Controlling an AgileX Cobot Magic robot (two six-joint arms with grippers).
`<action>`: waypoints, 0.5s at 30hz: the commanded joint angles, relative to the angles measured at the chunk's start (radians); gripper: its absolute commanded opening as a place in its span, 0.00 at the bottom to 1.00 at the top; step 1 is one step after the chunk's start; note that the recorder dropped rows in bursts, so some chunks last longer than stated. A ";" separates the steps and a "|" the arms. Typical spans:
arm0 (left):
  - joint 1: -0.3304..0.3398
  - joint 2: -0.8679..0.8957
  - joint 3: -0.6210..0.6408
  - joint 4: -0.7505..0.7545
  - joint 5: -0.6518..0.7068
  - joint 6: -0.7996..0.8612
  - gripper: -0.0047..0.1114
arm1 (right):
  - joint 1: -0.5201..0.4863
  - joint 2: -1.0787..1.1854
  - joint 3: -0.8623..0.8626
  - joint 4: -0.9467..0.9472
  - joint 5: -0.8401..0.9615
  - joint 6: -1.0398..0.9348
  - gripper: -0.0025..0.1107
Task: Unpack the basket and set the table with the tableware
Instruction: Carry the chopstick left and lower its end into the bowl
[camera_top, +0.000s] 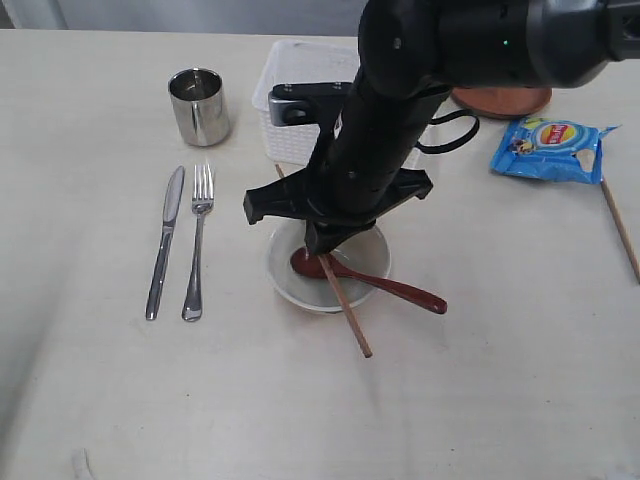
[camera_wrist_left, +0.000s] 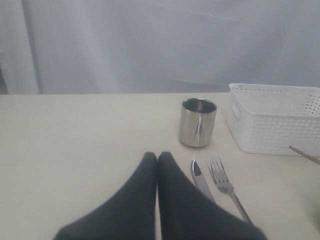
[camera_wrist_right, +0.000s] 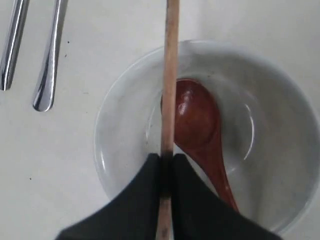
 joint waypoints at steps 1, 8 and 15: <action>-0.001 -0.004 0.003 -0.005 -0.011 0.000 0.04 | 0.001 0.000 -0.008 -0.020 0.008 0.023 0.02; -0.001 -0.004 0.003 -0.005 -0.011 0.000 0.04 | 0.001 0.000 -0.008 -0.119 0.014 0.117 0.02; -0.001 -0.004 0.003 -0.005 -0.011 0.000 0.04 | 0.001 0.024 -0.008 -0.119 0.014 0.121 0.02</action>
